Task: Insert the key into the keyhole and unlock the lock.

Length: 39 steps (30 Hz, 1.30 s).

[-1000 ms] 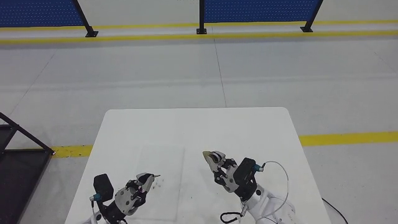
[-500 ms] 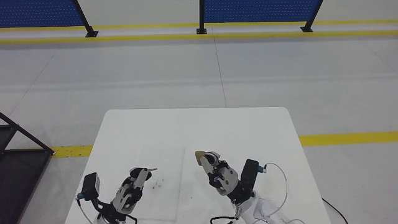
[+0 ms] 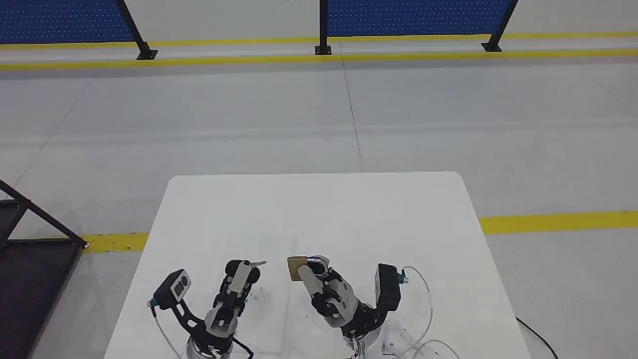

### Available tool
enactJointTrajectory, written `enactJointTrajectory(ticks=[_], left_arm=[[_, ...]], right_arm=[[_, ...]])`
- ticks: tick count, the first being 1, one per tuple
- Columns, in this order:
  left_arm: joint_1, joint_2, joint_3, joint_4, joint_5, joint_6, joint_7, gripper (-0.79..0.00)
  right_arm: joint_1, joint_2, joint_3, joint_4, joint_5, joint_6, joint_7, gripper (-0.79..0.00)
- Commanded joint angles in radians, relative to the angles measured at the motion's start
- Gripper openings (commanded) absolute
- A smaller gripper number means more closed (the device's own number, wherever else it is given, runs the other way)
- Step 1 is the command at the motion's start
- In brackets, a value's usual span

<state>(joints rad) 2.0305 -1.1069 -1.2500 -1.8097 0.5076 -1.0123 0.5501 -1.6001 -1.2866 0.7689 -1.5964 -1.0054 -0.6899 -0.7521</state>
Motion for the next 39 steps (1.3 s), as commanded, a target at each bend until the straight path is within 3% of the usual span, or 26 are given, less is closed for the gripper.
enactJointTrajectory(ticks=[1,22,39], left_arm=[[0.000,0.000,0.000,0.000,0.000,0.000,0.000,-0.785],[-0.018,-0.009,0.055,-0.012,-0.047,0.000,-0.084,-0.785],[-0.027,-0.012,0.064,-0.001,-0.057,0.000,-0.107,-0.785]], right_arm=[[0.000,0.000,0.000,-0.001,0.001,0.000,0.001,-0.785],[0.001,-0.008,0.005,-0.006,0.124,-0.029,0.044,-0.785],[-0.001,-0.017,-0.002,-0.008,0.108,-0.032,0.076,-0.785]])
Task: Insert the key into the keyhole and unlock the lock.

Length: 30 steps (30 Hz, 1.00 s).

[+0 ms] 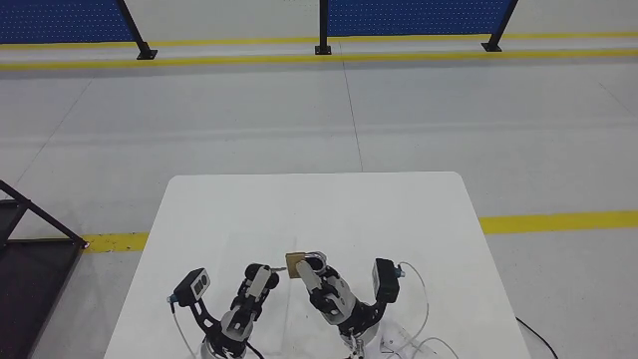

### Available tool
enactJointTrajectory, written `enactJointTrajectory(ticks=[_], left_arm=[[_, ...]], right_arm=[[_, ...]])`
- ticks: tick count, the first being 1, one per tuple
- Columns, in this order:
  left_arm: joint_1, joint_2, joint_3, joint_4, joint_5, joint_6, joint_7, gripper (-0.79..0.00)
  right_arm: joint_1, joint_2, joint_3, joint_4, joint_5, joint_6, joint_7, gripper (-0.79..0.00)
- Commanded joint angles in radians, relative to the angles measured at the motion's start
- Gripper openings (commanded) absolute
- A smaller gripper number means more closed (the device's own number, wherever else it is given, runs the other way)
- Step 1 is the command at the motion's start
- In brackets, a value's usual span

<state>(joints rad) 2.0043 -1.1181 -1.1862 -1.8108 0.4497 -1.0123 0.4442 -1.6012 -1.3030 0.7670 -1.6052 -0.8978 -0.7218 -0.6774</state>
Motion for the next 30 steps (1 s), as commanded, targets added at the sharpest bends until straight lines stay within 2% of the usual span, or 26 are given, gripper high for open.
enactJointTrajectory(ticks=[1,22,23,26,30], left_arm=[[0.000,-0.001,0.001,0.002,0.000,0.000,-0.001,-0.785],[-0.009,-0.011,0.011,0.015,0.014,0.000,0.003,-0.785],[-0.009,-0.011,0.011,0.015,0.015,0.000,0.003,-0.763],[-0.008,-0.013,0.010,0.017,0.016,0.000,0.003,-0.533],[-0.008,-0.015,0.010,0.017,0.014,0.000,0.002,-0.496]], right_arm=[[0.001,-0.001,-0.001,0.001,-0.001,0.000,0.002,-0.785],[0.006,-0.014,-0.017,0.006,-0.007,0.020,0.032,-0.785],[0.006,-0.015,-0.016,0.007,-0.007,0.020,0.031,-0.785],[0.004,-0.015,-0.014,0.007,-0.007,0.018,0.030,-0.785],[0.000,-0.015,-0.009,0.005,-0.008,0.015,0.027,-0.785]])
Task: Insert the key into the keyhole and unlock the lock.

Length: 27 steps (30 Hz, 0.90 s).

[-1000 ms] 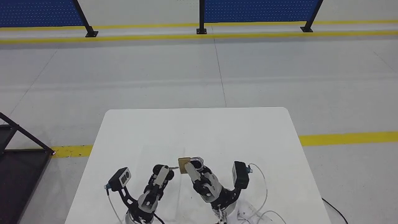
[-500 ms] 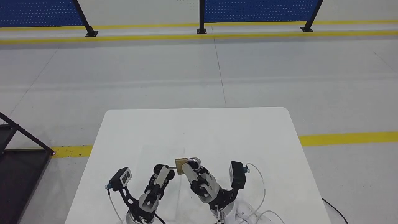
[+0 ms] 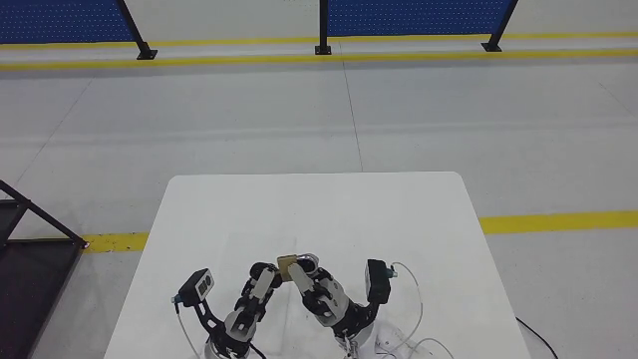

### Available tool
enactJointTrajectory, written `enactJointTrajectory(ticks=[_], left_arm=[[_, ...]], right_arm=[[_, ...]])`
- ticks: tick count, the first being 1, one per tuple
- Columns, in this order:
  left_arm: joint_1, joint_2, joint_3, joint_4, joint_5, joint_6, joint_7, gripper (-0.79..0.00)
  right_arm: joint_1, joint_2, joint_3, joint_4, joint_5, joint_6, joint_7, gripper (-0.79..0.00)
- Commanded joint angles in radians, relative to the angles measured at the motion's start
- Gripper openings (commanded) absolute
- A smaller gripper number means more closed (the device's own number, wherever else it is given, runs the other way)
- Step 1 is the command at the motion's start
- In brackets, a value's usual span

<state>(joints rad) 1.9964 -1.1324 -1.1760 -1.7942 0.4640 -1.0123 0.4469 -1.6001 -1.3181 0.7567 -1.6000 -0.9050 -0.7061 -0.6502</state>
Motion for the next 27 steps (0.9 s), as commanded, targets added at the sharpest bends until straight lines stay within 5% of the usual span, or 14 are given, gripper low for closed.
enactJointTrajectory(ticks=[1,16,27], left_arm=[[0.000,-0.001,-0.001,0.000,-0.001,0.000,-0.001,-0.496],[0.006,-0.002,-0.013,0.001,0.001,0.000,-0.006,-0.696],[0.004,-0.005,-0.018,0.008,0.013,0.000,-0.003,-0.723]], right_arm=[[-0.002,0.000,0.002,-0.001,0.000,-0.001,-0.002,-0.785],[-0.017,0.002,0.023,-0.010,0.005,-0.017,0.002,-0.785],[-0.019,0.001,0.026,-0.012,0.017,-0.017,0.027,-0.785]])
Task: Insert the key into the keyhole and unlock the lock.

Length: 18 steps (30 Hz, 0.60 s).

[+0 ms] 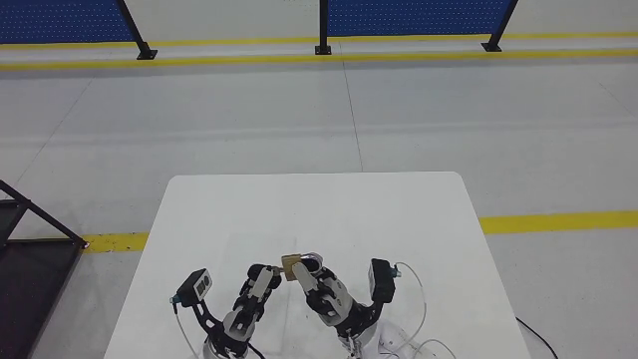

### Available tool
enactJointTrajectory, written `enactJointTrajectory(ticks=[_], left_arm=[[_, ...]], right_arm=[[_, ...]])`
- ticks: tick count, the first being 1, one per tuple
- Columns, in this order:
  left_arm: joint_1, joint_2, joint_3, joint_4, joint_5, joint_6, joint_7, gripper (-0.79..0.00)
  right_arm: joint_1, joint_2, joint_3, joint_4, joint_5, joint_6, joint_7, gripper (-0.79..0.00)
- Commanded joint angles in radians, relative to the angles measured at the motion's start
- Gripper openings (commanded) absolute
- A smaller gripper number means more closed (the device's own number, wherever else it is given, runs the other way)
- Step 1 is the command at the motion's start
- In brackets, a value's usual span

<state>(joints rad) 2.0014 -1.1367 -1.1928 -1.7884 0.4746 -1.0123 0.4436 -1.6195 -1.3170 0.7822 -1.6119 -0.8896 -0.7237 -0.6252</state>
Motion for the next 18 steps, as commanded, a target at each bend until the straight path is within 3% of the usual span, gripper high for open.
enactJointTrajectory(ticks=[1,3,18], left_arm=[[-0.002,-0.001,-0.002,0.003,0.005,0.000,0.001,-0.739],[-0.002,-0.003,-0.003,0.005,0.012,0.000,0.004,-0.785],[-0.005,-0.024,-0.029,0.013,0.178,0.028,0.094,-0.785]], right_arm=[[0.000,0.000,0.000,0.000,0.004,0.001,0.004,-0.785],[0.000,-0.001,0.000,0.000,0.006,0.001,0.009,-0.785],[-0.004,-0.002,0.000,-0.008,0.020,0.009,0.056,-0.785]])
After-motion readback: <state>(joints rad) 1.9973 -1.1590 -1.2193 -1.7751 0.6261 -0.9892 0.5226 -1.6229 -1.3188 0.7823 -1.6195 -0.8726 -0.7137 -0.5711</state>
